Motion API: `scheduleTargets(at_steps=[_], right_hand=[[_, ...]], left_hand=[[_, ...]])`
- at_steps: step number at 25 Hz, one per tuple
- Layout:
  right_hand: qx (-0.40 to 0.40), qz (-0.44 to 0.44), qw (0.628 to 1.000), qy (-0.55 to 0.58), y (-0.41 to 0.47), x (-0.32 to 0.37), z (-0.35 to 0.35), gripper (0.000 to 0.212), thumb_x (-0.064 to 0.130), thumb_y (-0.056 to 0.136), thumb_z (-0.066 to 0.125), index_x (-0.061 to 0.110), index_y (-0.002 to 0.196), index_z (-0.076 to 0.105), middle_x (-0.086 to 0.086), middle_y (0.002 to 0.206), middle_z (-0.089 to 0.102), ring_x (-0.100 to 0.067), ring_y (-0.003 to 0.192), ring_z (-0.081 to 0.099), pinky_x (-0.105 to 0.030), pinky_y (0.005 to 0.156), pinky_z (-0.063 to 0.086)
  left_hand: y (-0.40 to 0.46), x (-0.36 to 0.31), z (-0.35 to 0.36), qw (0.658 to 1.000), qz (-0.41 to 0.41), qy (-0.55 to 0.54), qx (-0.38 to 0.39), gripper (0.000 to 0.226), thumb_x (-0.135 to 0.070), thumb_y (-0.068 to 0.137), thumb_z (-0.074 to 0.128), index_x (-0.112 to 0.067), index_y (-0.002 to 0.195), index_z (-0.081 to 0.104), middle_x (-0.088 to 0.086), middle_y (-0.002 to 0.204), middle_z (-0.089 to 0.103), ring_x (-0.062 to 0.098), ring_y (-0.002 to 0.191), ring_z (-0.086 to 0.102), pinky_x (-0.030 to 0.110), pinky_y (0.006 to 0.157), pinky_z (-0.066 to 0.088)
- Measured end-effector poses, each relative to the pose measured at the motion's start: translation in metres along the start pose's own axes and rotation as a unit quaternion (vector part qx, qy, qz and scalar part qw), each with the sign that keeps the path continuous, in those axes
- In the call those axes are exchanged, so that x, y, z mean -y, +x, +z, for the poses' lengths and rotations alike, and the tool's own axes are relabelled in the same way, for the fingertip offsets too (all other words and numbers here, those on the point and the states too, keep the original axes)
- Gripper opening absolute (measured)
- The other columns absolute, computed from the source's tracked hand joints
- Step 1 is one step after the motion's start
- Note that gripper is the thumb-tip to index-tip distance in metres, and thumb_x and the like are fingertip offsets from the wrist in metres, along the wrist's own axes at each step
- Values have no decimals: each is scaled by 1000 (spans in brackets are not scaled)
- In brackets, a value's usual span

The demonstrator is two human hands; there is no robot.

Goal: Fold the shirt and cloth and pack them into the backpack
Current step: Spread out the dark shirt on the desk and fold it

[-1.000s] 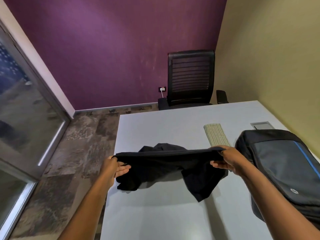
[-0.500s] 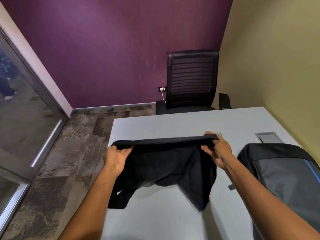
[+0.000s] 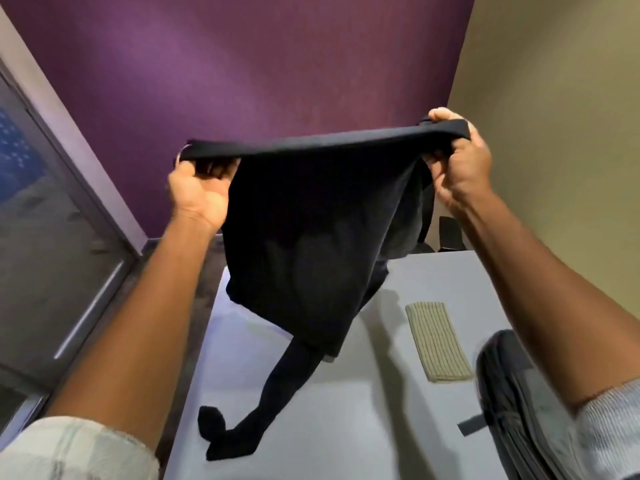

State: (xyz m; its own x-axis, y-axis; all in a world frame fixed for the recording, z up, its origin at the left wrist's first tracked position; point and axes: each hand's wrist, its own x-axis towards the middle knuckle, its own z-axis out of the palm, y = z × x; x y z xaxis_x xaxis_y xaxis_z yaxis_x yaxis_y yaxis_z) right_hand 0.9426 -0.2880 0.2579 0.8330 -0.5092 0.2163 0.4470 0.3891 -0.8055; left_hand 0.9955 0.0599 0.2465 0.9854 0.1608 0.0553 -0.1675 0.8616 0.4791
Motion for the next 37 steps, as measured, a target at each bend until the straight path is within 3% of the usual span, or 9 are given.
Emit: scheduleTargets(at_steps=[7,14,19,23,25,28,32,35,37], right_hand=[[33,-80,995,-50,-61,50,5,39,-10,87,43,7,105,73,-5,101,74,-21,96,67,-36,87,53],[-3,0,935,-354,-211,-20,-119,55,-11,89,44,27,115,73,8,121,69,-10,116,63,-36,107,49],[13,44,866,-497,-349,-77,-198,59,-7,81,37,19,125,67,0,128,64,-16,122,57,-38,111,43],[50,71,810,-579,-439,-109,-256,64,-11,72,40,12,127,65,-4,129,63,-23,124,56,-28,112,36],[81,79,768,-630,-470,-119,-283,69,-17,69,44,11,129,64,-8,132,62,-28,126,56,-32,114,35],[112,98,707,-691,-506,-129,-311,70,-21,69,54,12,130,64,-6,135,61,-29,124,58,-40,110,42],[220,116,659,-710,-548,-147,-329,61,-6,79,58,19,135,61,1,138,57,-21,122,58,-33,107,45],[319,187,647,-667,-579,-150,-344,52,16,87,59,30,137,58,13,143,50,-7,129,51,-16,110,33],[302,190,681,-640,-591,-144,-345,38,30,88,63,34,126,66,19,133,59,-1,114,60,-14,98,42]], left_hand=[[-70,-42,-4,996,40,49,65,46,-10,102,36,-14,78,75,17,95,73,32,93,72,51,88,58],[-198,-47,-178,951,-36,306,-13,21,-4,105,37,-8,112,56,16,106,69,28,99,72,41,90,59],[-294,-35,-302,886,-154,426,-95,23,2,104,37,-5,108,59,19,103,65,26,84,72,25,79,61],[-354,-31,-393,795,-224,550,-121,25,4,99,43,-2,110,65,28,112,66,39,98,68,37,82,59],[-380,-35,-419,713,-227,659,-76,28,-3,100,50,-24,98,69,22,108,69,32,90,68,41,80,56],[-411,-38,-443,596,-189,780,-20,25,-8,97,57,-28,102,72,10,110,71,26,88,63,34,75,48],[-438,-37,-475,468,-183,864,-9,26,-12,95,59,-29,108,73,18,148,48,37,105,65,46,92,52],[-461,-36,-490,399,-215,891,-17,39,-8,87,59,-32,114,75,10,164,17,39,127,52,52,105,46],[-475,-35,-484,343,-209,915,-41,54,-5,73,63,-38,114,72,7,163,15,40,137,34,58,108,40]])
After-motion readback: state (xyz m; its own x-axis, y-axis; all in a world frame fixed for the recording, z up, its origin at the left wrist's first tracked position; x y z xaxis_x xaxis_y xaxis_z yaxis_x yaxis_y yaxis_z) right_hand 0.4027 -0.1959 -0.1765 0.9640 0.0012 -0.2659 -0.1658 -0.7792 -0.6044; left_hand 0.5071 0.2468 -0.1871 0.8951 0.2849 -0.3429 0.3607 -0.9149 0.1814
